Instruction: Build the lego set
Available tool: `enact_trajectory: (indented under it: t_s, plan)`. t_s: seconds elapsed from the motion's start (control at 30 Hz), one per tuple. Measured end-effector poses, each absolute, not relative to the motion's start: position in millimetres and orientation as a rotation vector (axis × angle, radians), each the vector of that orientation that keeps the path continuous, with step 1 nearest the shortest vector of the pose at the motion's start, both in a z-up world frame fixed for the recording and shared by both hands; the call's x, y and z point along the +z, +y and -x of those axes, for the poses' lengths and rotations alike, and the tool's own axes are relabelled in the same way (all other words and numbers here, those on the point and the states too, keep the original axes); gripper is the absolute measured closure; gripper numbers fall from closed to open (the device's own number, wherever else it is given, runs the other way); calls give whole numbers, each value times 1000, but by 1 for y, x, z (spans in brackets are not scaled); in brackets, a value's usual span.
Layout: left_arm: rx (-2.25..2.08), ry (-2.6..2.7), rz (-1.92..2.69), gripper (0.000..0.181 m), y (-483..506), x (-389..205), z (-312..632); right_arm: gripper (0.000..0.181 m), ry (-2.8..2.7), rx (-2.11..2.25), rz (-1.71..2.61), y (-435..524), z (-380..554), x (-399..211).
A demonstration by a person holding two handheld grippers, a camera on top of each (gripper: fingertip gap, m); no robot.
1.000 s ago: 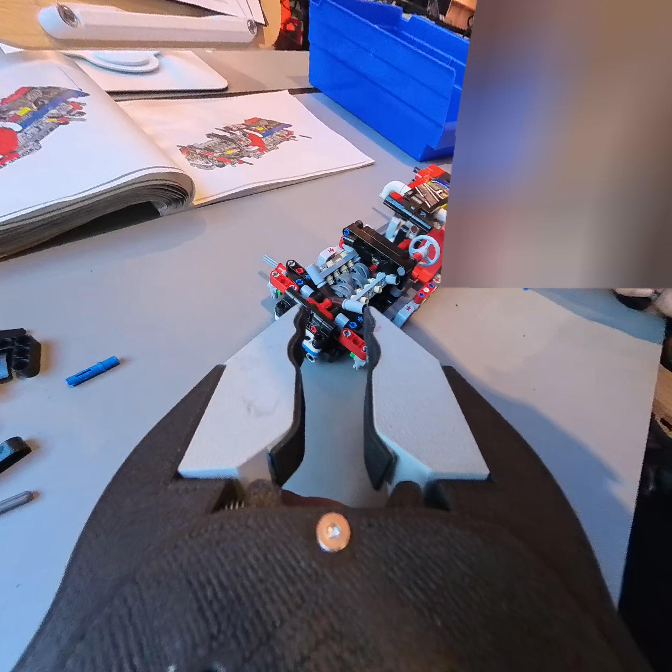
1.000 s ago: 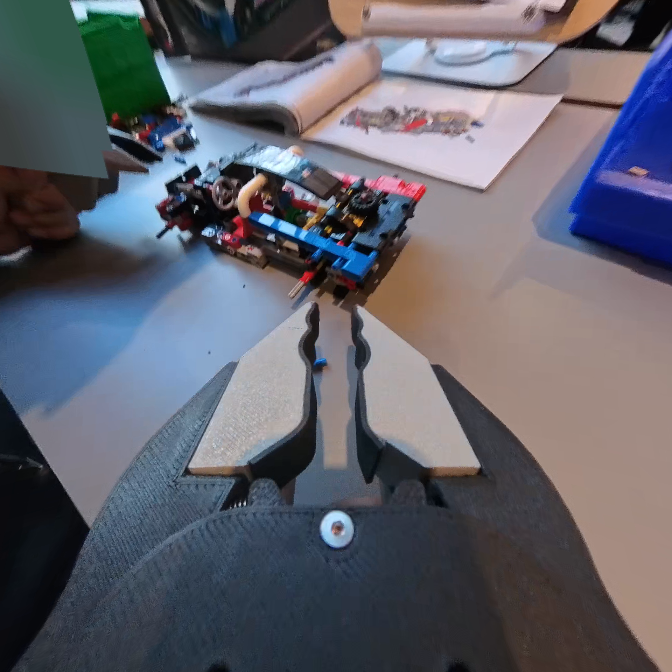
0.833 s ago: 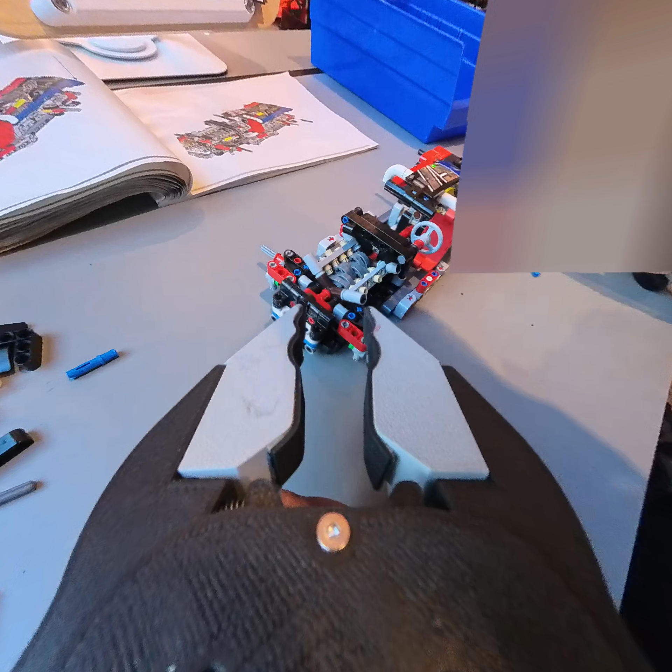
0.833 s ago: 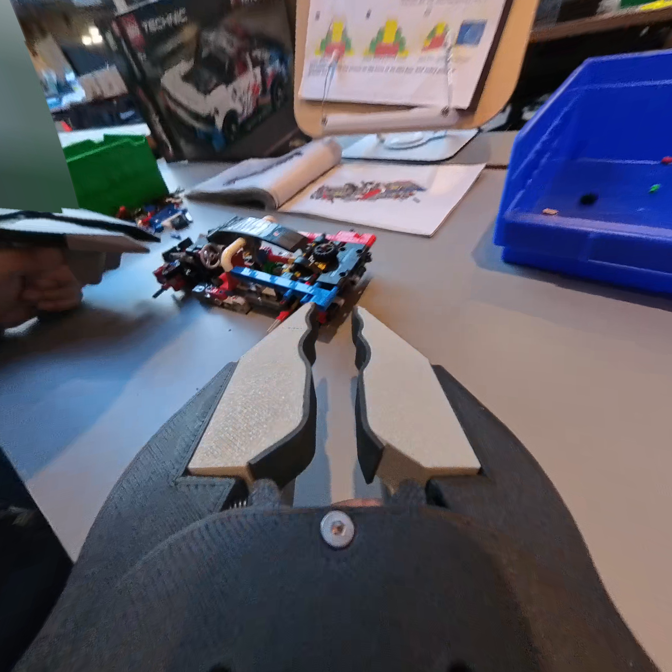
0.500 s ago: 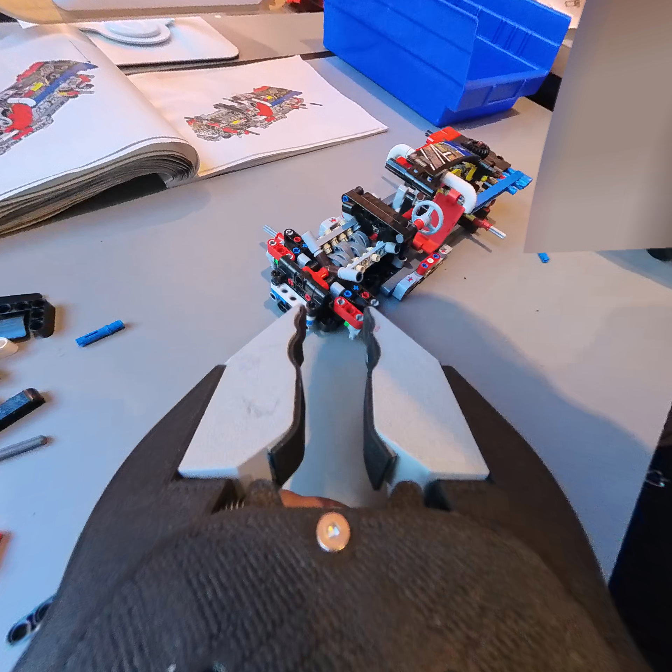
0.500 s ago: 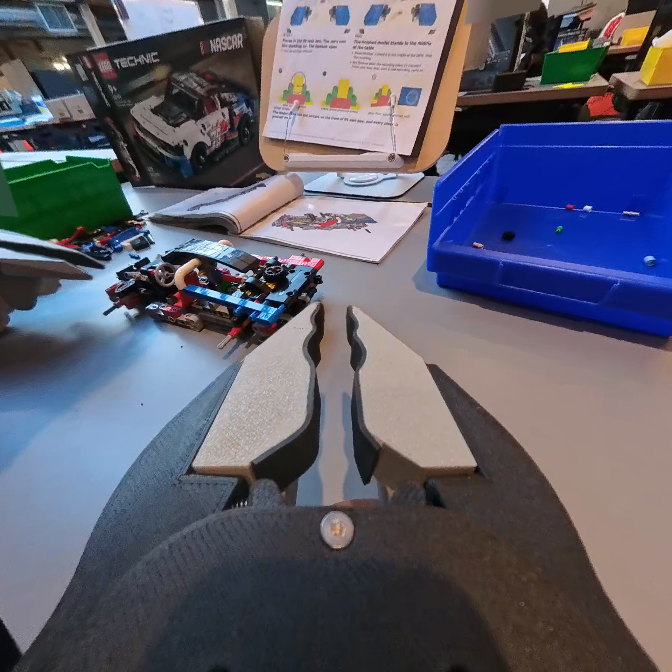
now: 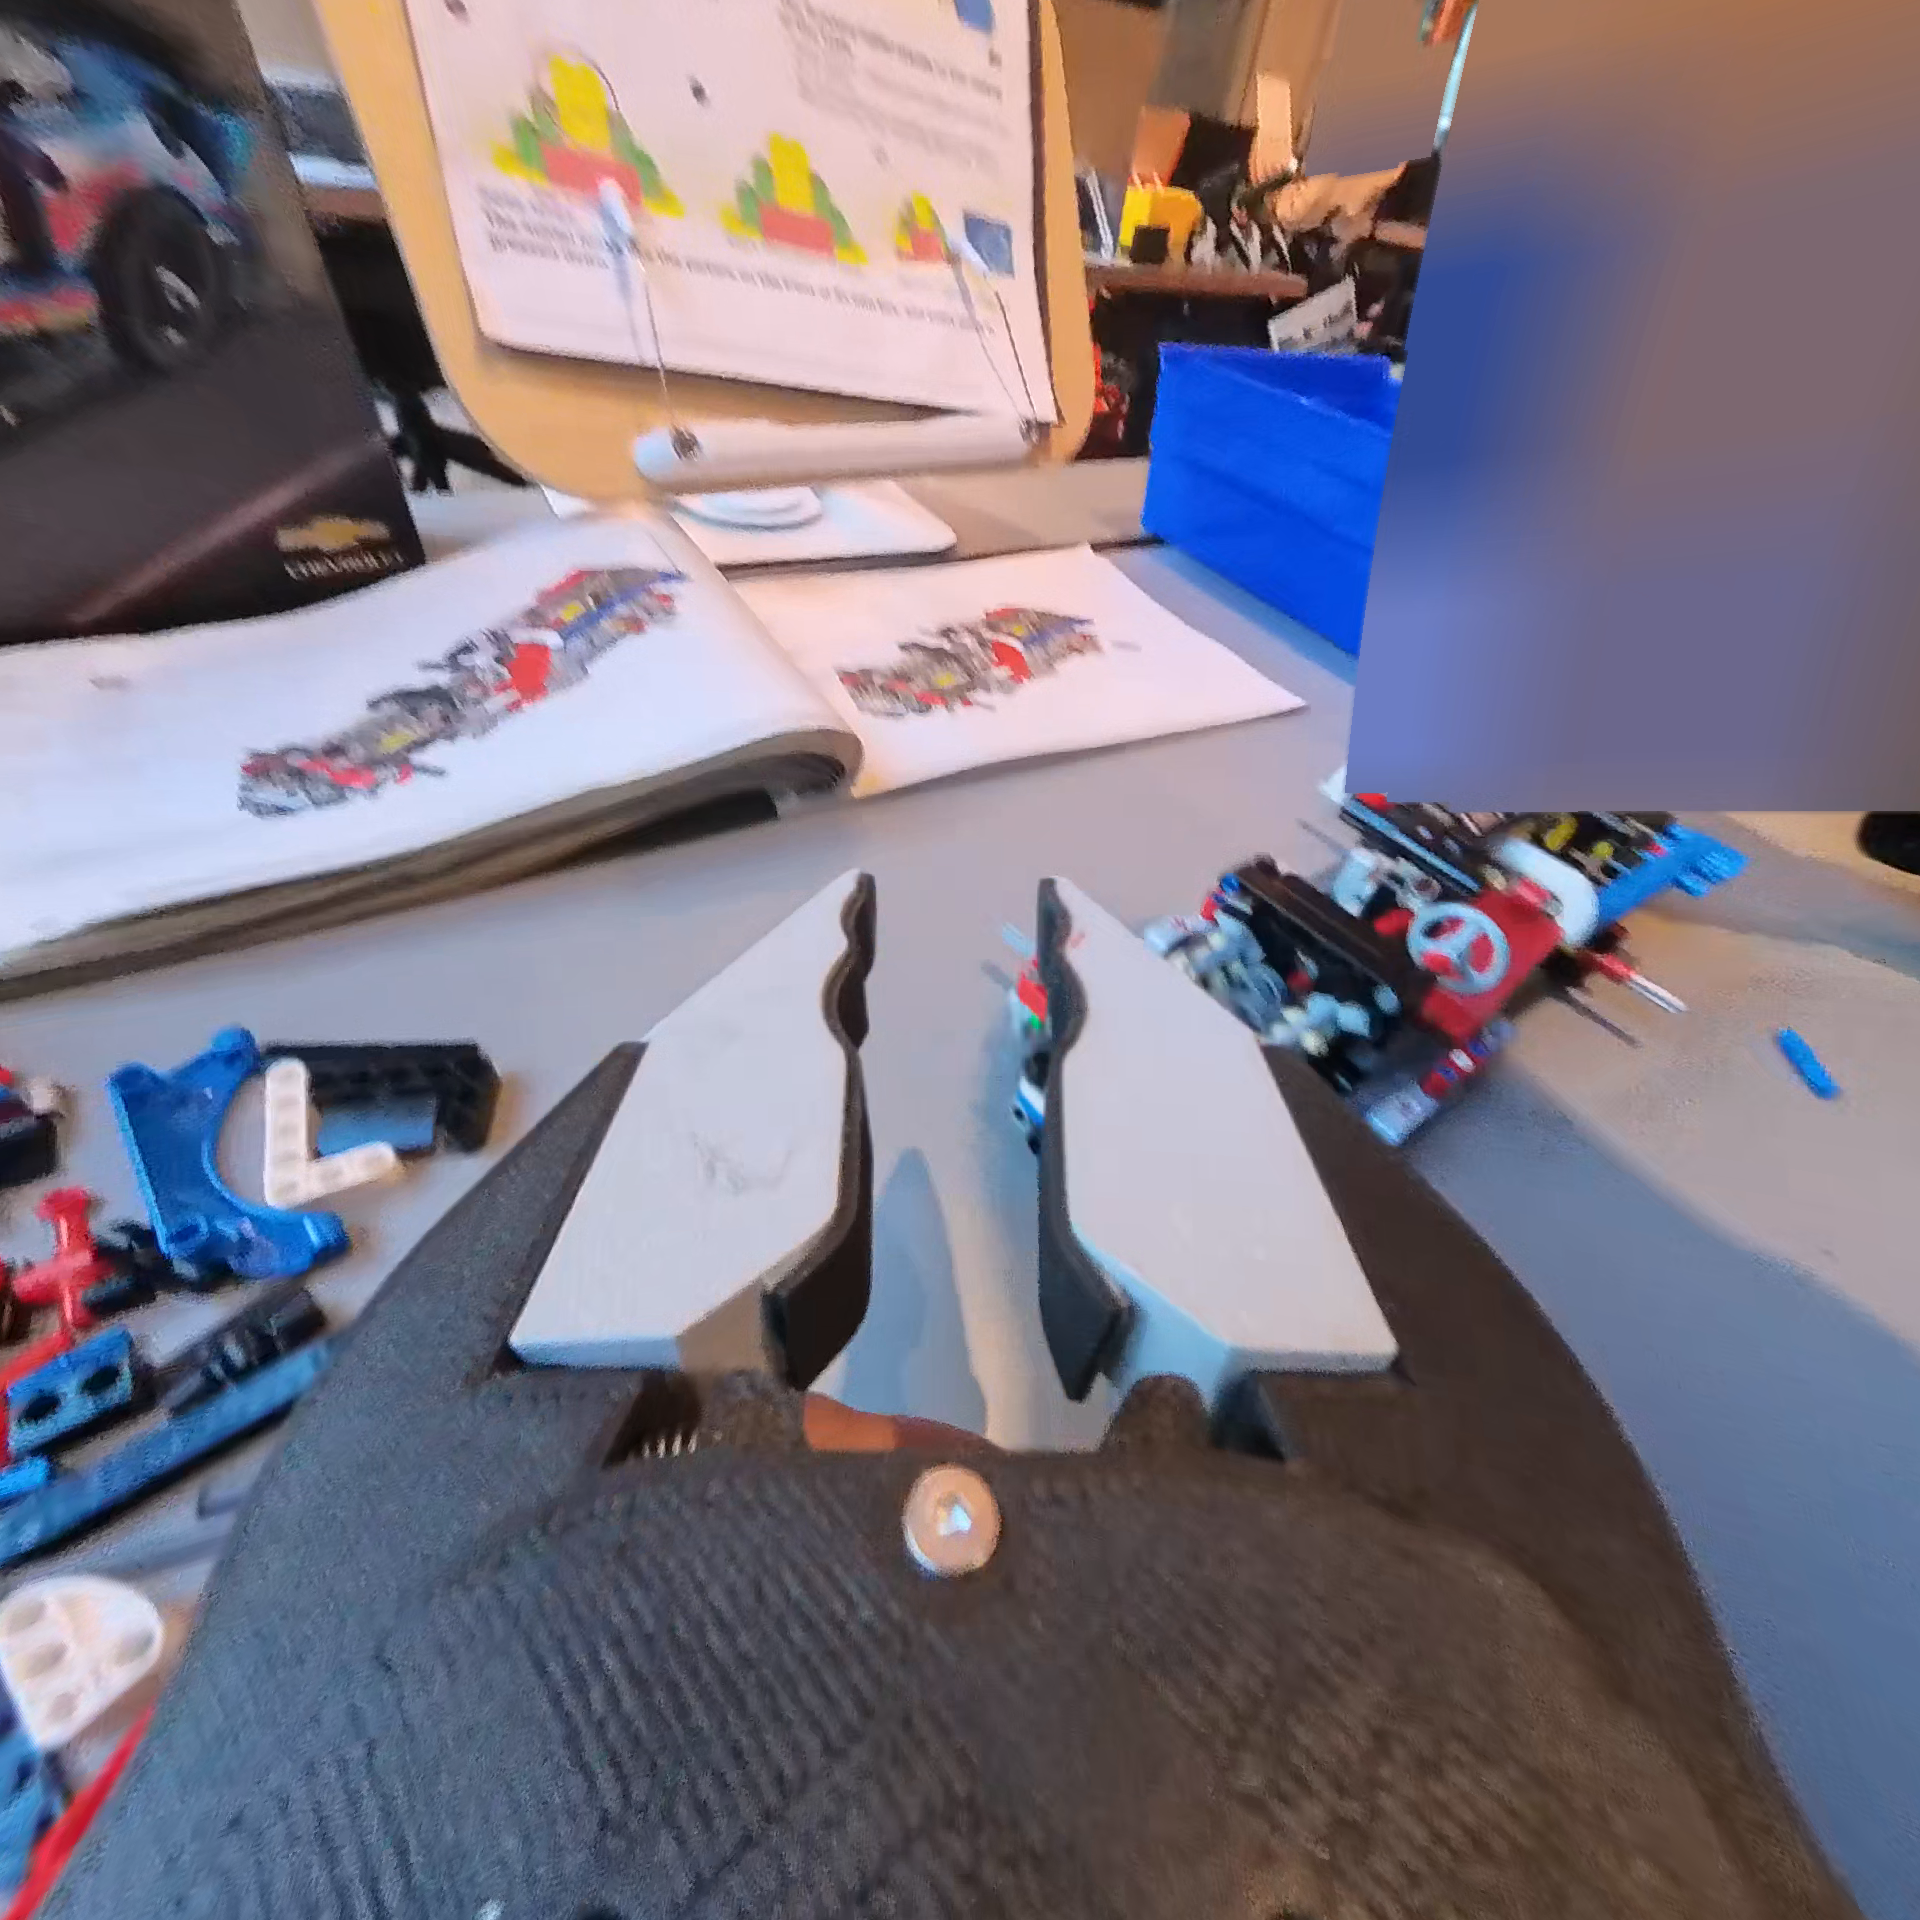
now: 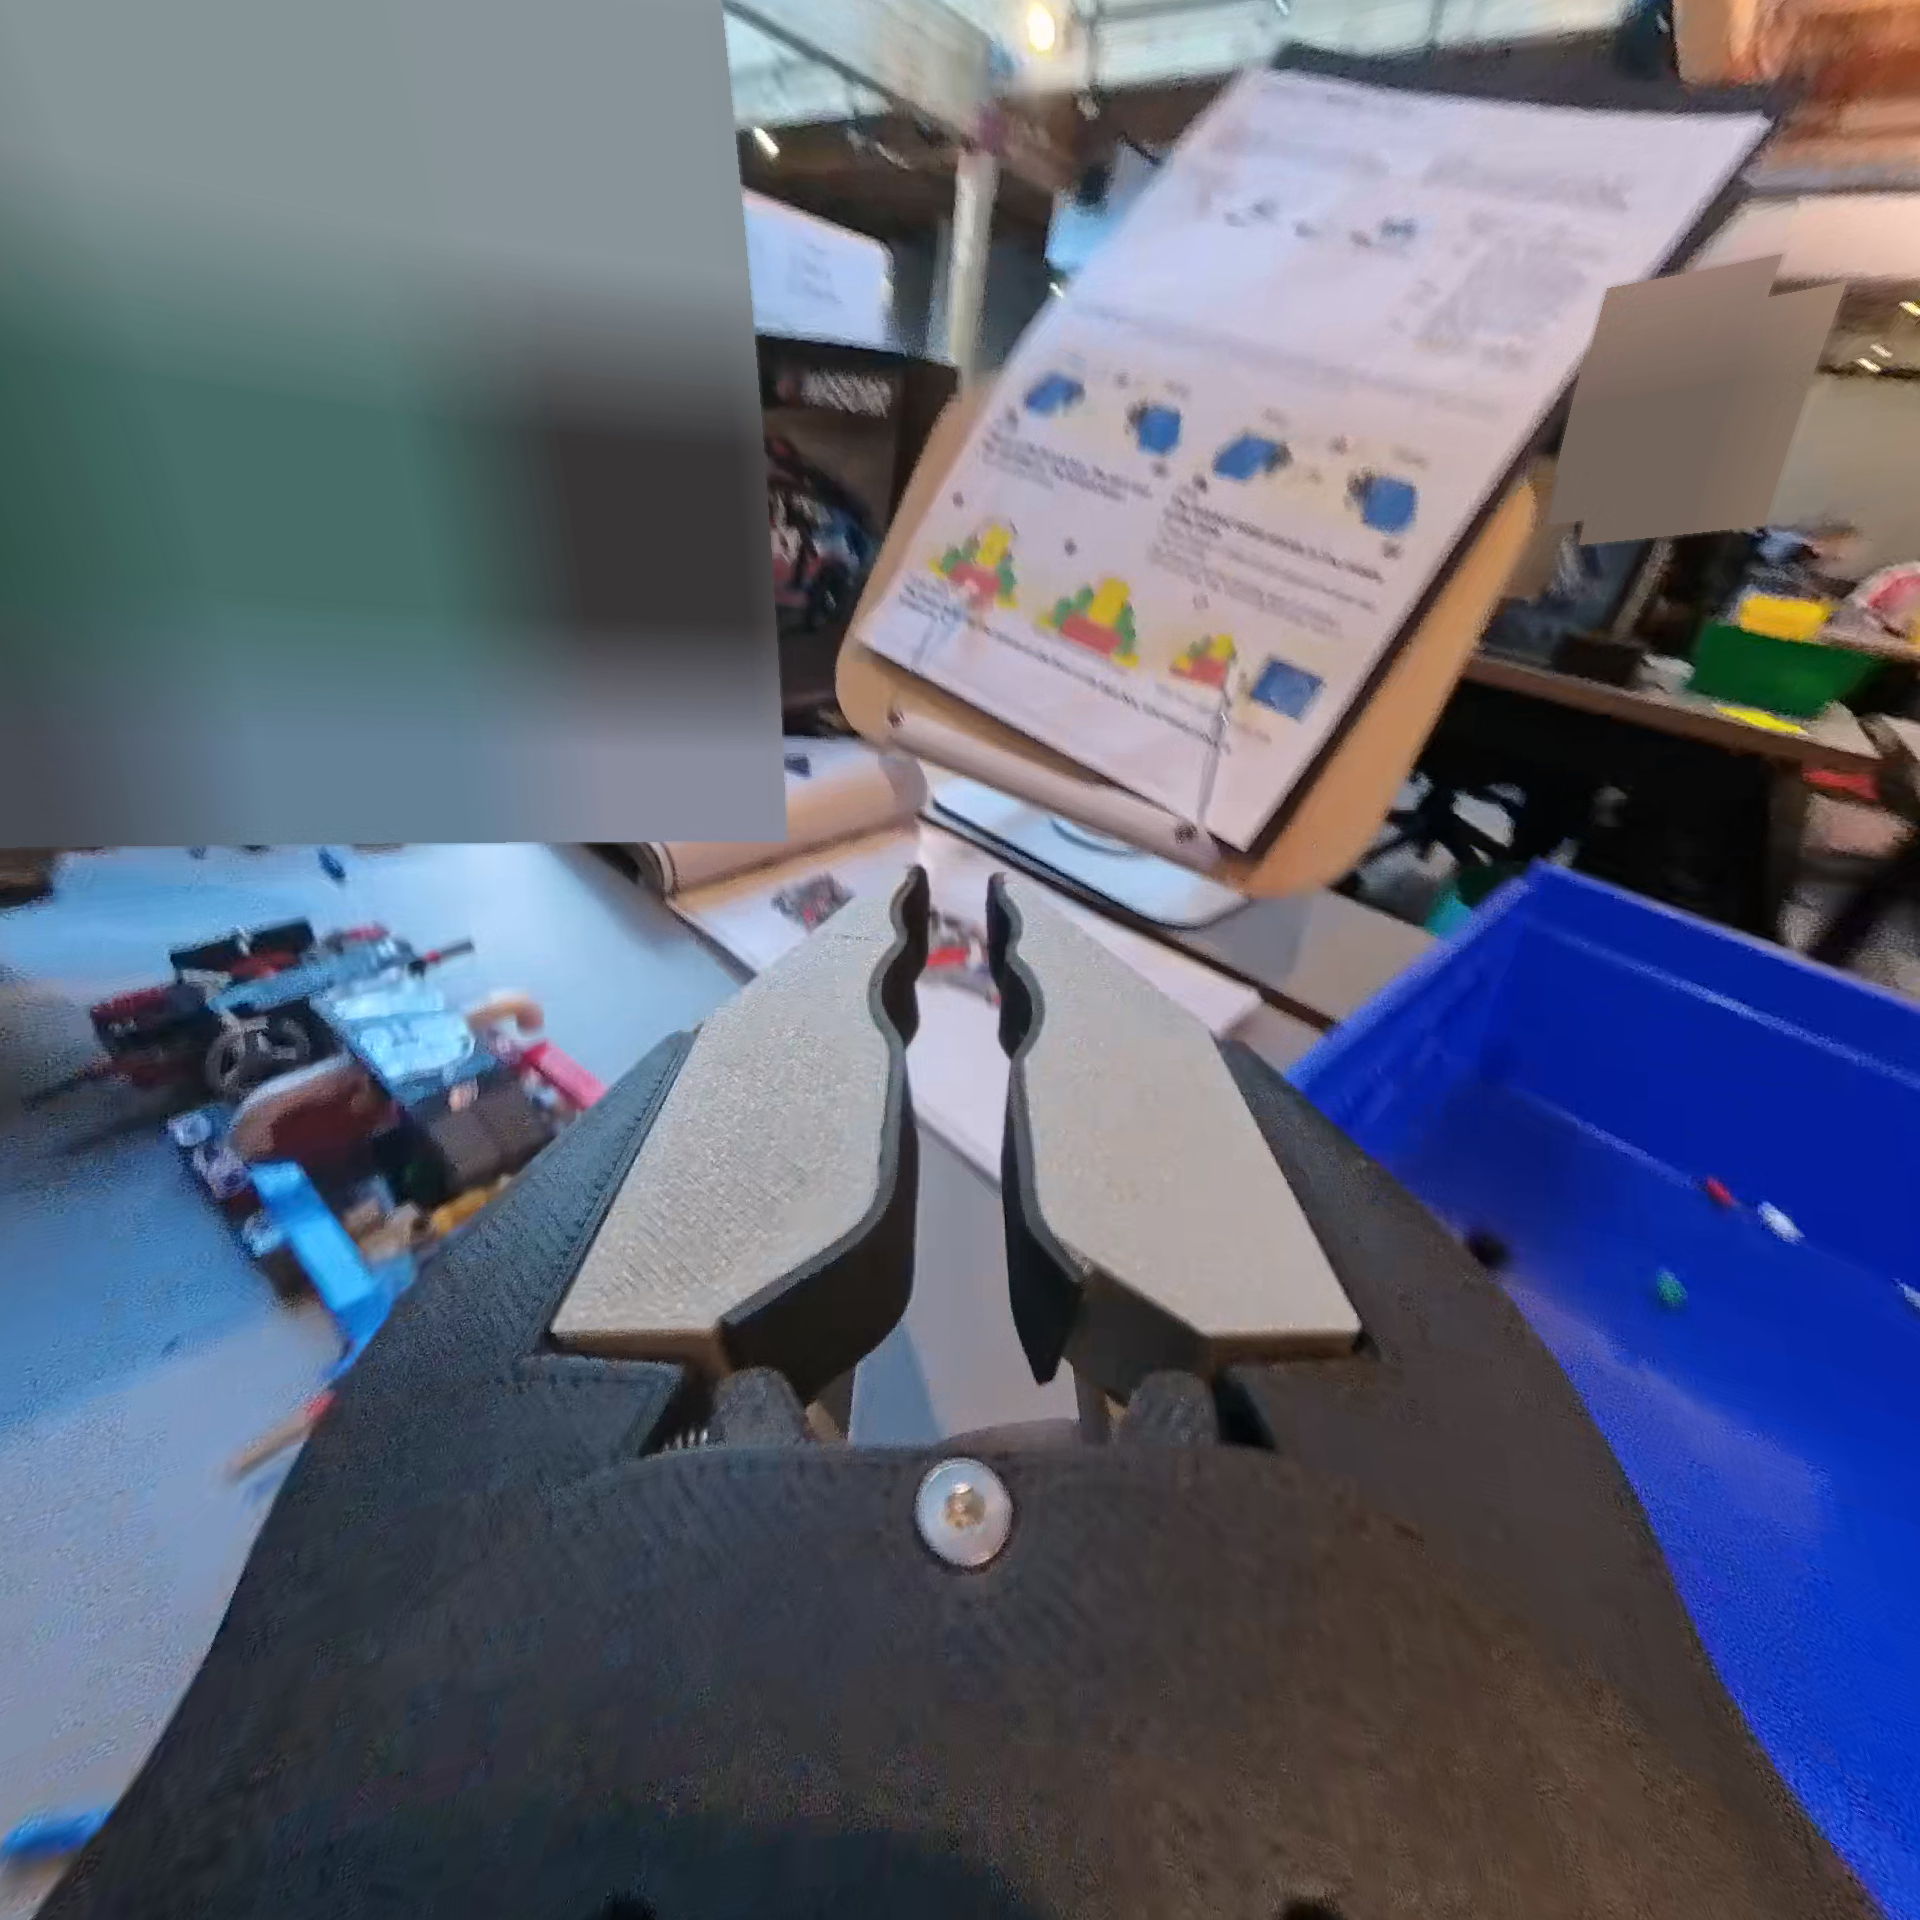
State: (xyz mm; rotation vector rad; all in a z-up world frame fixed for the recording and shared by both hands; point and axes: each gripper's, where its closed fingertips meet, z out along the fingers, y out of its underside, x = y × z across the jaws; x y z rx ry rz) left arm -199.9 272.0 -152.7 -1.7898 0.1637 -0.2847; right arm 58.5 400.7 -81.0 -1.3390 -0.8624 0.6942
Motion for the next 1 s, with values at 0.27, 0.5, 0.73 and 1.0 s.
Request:
enact_trajectory:
  t_s: [0.27, 0.5, 0.73, 1.0]
  plan:
    - [-239, 298, 1522, 156, 372, -74, 184, 174, -839, 831, 1215, 451, -4, -63]
    - [-388, 291, 1517, 155, 401, -98, 169, 177, -819, 911, 1277, 449, 1, -102]
    - [-431, 345, 1526, 156, 401, -109, 151, 177, -895, 947, 1326, 446, 9, -118]
    - [-452, 298, 1538, 158, 403, -110, 160, 178, -937, 977, 1363, 439, 15, -127]
